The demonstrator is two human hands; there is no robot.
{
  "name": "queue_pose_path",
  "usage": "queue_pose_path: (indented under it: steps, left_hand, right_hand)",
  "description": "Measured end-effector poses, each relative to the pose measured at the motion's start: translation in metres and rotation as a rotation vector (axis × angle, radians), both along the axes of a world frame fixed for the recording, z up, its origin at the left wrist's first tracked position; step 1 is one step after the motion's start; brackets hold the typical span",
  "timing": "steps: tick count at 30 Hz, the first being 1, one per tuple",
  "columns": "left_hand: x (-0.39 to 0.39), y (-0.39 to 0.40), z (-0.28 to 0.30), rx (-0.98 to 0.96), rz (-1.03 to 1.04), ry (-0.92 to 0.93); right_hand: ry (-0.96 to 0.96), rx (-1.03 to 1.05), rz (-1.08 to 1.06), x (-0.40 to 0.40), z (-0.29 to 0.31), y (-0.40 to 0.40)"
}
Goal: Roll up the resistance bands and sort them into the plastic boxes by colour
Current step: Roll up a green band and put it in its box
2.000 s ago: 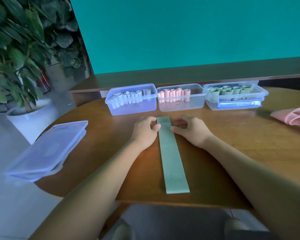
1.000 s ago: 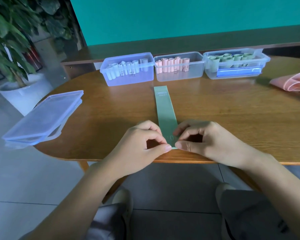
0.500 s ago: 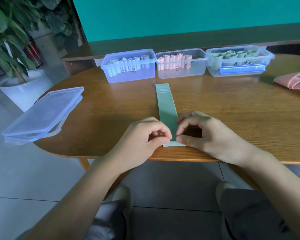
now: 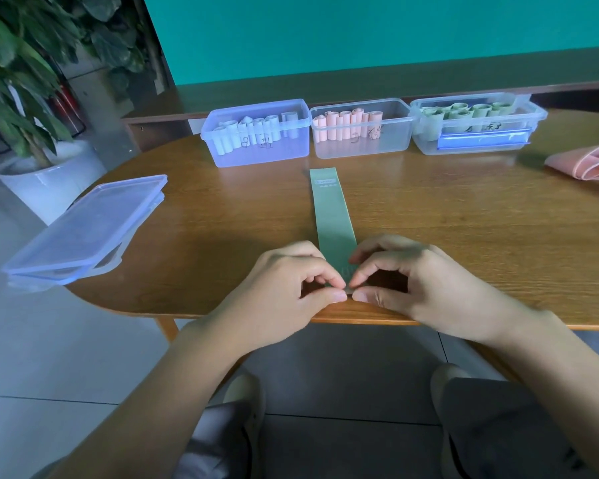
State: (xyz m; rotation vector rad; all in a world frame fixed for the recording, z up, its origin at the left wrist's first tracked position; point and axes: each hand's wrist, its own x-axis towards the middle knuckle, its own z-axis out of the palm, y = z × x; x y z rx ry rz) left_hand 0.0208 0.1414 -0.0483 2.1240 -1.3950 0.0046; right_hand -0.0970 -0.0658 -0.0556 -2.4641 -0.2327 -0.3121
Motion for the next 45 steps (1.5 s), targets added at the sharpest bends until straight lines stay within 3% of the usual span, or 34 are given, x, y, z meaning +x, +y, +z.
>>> queue_pose_path:
  steps: [15,25,36,45]
  left_hand:
    - [0.001,-0.007,-0.005,-0.046,0.070,-0.078]
    - [-0.003,-0.010,-0.010,-0.052,0.074,-0.084]
    - [0.000,-0.008,-0.007,-0.002,0.079,-0.101]
    - [0.001,-0.010,-0.011,-0.112,0.086,-0.124]
  right_hand:
    - [-0.043,0.006,-0.116,0.007,-0.001,0.004]
    - [0.043,0.057,-0.211,0.014,0.007,0.006]
    - [-0.099,0.009,-0.099,0.013,-0.005,0.005]
    - [-0.150,-0.035,-0.068,0.012,-0.005,0.002]
